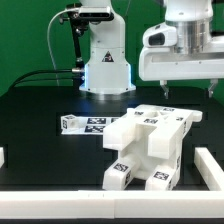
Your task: Assemble chair
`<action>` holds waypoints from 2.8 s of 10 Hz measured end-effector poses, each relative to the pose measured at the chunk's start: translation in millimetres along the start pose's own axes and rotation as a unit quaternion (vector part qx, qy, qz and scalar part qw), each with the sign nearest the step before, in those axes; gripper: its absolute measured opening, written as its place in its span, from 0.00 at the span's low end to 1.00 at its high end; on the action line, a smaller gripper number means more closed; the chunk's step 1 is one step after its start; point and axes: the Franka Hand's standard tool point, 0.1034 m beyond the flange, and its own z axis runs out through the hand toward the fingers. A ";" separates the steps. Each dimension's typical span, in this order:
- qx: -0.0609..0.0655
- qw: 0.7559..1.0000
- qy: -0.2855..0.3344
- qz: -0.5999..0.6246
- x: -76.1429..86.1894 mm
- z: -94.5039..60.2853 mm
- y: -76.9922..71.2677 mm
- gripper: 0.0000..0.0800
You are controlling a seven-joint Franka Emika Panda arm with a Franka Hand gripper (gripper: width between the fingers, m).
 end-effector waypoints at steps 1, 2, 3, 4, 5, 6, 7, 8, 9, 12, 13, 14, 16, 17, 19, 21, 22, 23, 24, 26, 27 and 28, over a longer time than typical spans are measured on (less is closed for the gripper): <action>0.007 1.000 0.030 0.004 -2.9 7.0 12.8 0.81; 0.003 1.000 0.021 0.012 -8.4 9.1 15.3 0.81; 0.005 1.000 0.024 0.011 -4.9 7.7 13.0 0.81; 0.004 1.000 0.023 0.012 -5.5 8.5 13.9 0.81; 0.004 1.000 0.027 0.008 -4.7 10.0 15.1 0.81; -0.006 0.999 0.047 -0.010 -7.2 24.2 26.9 0.81; -0.019 0.999 0.037 -0.012 -19.0 39.4 35.4 0.81; -0.025 0.999 0.035 -0.013 -21.1 46.6 37.9 0.81; -0.032 0.998 0.042 -0.015 -21.6 56.9 41.2 0.81; -0.044 0.998 0.039 -0.012 -25.8 73.8 45.1 0.81; -0.044 0.998 0.039 -0.009 -25.8 74.2 44.9 0.78; -0.044 0.998 0.039 -0.008 -25.7 74.2 45.3 0.78; -0.044 0.998 0.039 -0.008 -25.7 74.2 45.3 0.50; -0.044 0.998 0.039 -0.008 -25.7 74.2 45.3 0.50; -0.044 0.998 0.039 -0.008 -25.7 74.2 45.3 0.50; -0.035 0.999 0.009 -0.005 -32.5 57.9 43.7 0.50; -0.014 1.000 0.003 0.004 -32.9 27.5 43.0 0.50; 0.008 1.000 -0.006 0.002 -35.1 2.2 50.5 0.50; 0.030 1.000 -0.005 0.002 -31.1 -19.0 62.5 0.50; 0.036 0.999 -0.009 -0.004 -19.8 -20.2 93.6 0.50; 0.035 0.999 -0.009 -0.005 -5.1 -20.4 114.9 0.50; 0.037 0.999 -0.009 -0.007 13.0 -22.9 133.5 0.50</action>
Offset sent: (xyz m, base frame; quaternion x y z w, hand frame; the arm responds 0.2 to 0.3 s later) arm 0.0000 0.0000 0.0000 0.0000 0.0000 0.0000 1.0000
